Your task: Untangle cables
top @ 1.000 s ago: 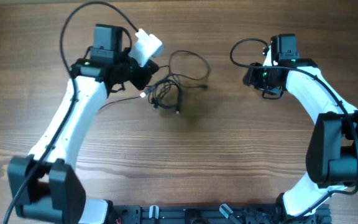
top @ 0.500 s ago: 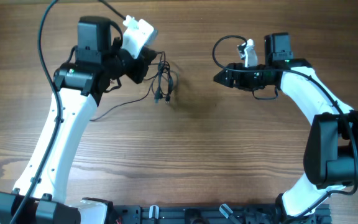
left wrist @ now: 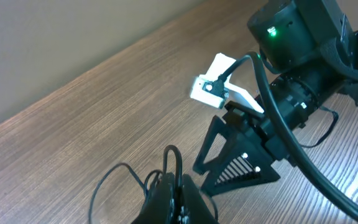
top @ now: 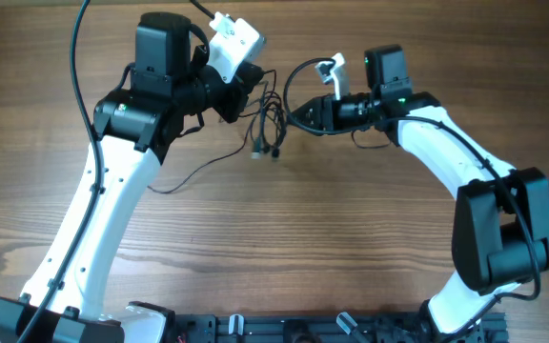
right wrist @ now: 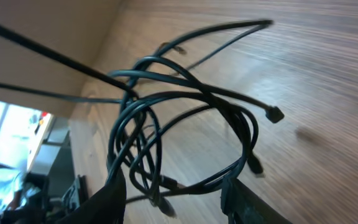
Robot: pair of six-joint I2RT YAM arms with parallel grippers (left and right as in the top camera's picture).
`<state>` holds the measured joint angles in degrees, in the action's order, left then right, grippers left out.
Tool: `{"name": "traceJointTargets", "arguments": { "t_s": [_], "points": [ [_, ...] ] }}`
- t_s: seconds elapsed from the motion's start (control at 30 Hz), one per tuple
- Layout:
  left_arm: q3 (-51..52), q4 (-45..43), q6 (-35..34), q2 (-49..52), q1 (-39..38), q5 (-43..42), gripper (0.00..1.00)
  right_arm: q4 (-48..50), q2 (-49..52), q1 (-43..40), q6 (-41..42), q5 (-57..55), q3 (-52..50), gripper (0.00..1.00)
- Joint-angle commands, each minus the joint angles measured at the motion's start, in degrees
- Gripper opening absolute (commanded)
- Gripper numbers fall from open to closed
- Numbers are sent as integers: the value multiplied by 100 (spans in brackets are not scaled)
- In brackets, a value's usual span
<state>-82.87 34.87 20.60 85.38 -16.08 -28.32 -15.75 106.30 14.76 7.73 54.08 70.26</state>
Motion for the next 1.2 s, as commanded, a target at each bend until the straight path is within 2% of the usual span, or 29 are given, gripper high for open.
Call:
{"name": "traceJointTargets", "arguments": {
  "t_s": [0.0,0.17,0.3,1.03,1.1,1.13,1.17],
  "points": [
    [-146,-39,-52,-129,-17,-28,4,37,127,44,-26,413,109,52],
    [-146,-39,-50,-129,-17,-2,4,293,127,44,0,990,109,57],
    [-146,-105,-52,-129,-17,15,4,264,127,50,20,962,109,59],
    [-533,-127,-181,-356,-22,-52,4,507,129,393,-9,-481,109,59],
    [-533,-127,-179,-433,-22,-52,4,525,129,398,-2,-529,109,41],
    [-533,-127,-179,-463,-22,-50,4,527,129,398,0,-577,109,18],
    [-533,-125,-179,-483,-20,-39,4,529,129,398,155,-767,109,5]
  ]
}}
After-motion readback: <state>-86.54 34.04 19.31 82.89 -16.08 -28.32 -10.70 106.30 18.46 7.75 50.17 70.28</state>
